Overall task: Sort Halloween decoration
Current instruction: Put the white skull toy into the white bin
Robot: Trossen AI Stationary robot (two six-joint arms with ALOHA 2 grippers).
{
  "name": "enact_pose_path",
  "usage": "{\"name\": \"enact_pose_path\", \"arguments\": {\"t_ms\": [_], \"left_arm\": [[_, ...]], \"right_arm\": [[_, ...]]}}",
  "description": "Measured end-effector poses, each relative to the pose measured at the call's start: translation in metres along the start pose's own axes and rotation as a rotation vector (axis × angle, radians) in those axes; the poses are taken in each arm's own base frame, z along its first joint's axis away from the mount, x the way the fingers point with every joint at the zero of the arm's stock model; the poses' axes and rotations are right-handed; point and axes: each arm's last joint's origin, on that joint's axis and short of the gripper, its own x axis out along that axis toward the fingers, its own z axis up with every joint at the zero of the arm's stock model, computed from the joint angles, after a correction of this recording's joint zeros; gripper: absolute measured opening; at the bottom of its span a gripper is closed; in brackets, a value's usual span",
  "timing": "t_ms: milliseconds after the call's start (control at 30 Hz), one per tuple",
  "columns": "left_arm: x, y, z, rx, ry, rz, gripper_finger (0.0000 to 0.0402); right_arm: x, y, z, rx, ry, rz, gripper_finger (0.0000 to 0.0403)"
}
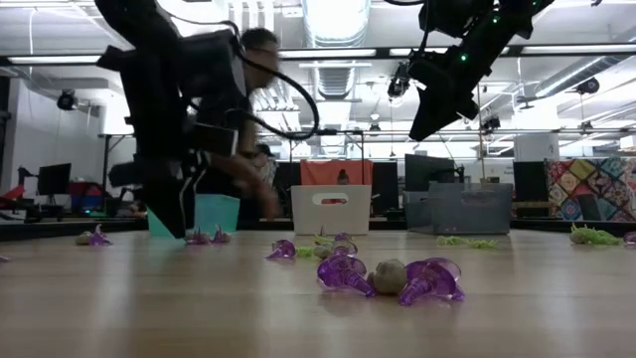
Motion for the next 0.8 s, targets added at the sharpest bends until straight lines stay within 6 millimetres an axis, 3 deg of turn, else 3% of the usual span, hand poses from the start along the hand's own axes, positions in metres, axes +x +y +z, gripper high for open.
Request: {"name": "enact_pose_path", "arguments": {"t_ms": [400, 800], "left_arm": [[0.0093, 0.0042, 0.0037, 0.035, 0.000, -0.005, 0.0164], [0.0105, 0.0064, 0.0054, 0.057, -0.011, -0.030, 0.0119]], "right_arm": [[-0.0003, 0.0023, -0.0005, -0.006, 0.001, 0.007, 0.0082], [0.0003, 0.0026, -0.0019, -0.008, 0.005, 0.007, 0.0082]]}}
